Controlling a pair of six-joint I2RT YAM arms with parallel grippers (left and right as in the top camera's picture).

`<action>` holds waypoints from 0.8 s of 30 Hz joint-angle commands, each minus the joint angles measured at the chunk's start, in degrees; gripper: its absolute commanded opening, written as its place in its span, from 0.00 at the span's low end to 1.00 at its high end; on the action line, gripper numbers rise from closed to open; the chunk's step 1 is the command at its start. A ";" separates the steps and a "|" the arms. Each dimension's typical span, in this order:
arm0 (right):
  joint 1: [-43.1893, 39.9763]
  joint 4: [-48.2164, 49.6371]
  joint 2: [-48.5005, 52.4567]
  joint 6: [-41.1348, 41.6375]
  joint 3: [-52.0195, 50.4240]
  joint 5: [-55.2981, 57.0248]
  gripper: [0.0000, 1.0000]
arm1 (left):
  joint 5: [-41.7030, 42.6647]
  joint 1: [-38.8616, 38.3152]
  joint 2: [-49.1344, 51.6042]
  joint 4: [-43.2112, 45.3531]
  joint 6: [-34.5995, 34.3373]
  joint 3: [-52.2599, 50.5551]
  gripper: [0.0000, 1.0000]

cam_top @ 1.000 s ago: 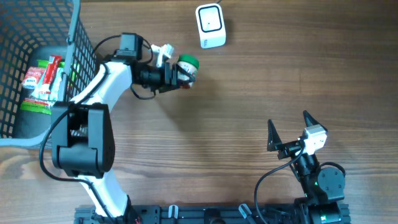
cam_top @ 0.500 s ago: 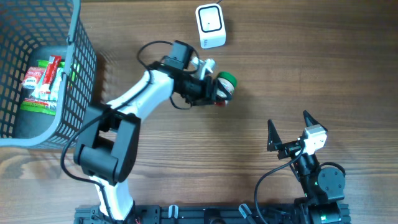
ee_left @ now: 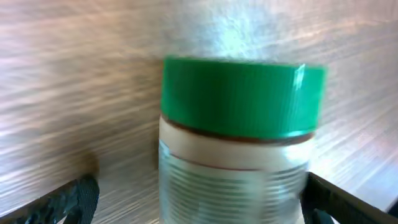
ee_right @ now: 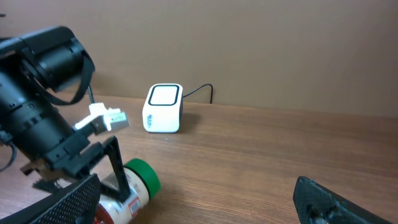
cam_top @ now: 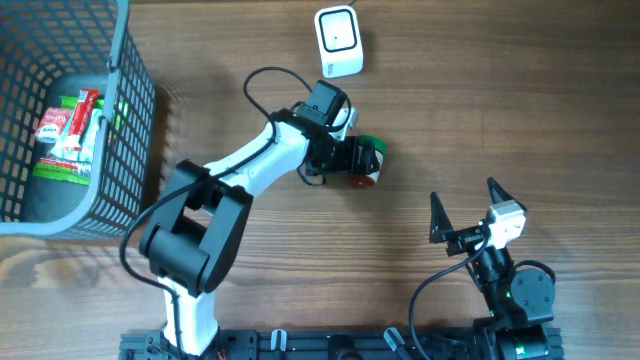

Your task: Scan the item barcode

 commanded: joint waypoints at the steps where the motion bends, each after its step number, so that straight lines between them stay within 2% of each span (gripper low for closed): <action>1: -0.24 0.35 -0.31 0.28 -0.07 -0.76 1.00 | -5.16 0.96 -7.15 -0.42 2.71 4.28 1.00; 4: -0.24 0.35 -0.31 0.26 -0.07 -0.74 1.00 | -12.98 1.60 -12.28 -4.85 4.74 10.12 1.00; 8: -0.24 0.35 -0.31 0.26 -0.07 -0.74 1.00 | -25.05 5.97 -16.90 -18.51 12.07 27.47 1.00; 11: -0.24 0.35 -0.31 0.26 -0.07 -0.74 1.00 | -30.75 15.17 -17.29 -27.17 16.22 43.60 1.00; 13: -0.24 0.35 -0.31 0.26 -0.07 -0.74 1.00 | -34.69 24.55 -17.31 -30.38 16.22 50.38 1.00; 16: -0.24 0.35 -0.31 0.26 -0.07 -0.74 1.00 | -36.20 40.09 -16.35 -33.31 16.79 51.06 1.00; 19: -0.24 0.35 -0.31 0.28 -0.07 -0.74 1.00 | -35.98 54.38 -10.32 -41.90 20.26 51.01 1.00; 22: -0.24 0.35 -0.31 0.26 -0.07 -0.74 1.00 | -34.58 60.28 -2.80 -46.60 28.11 51.01 1.00; 24: -0.24 0.35 -0.31 0.26 -0.07 -0.74 1.00 | -31.08 61.70 1.20 -46.82 30.14 51.01 1.00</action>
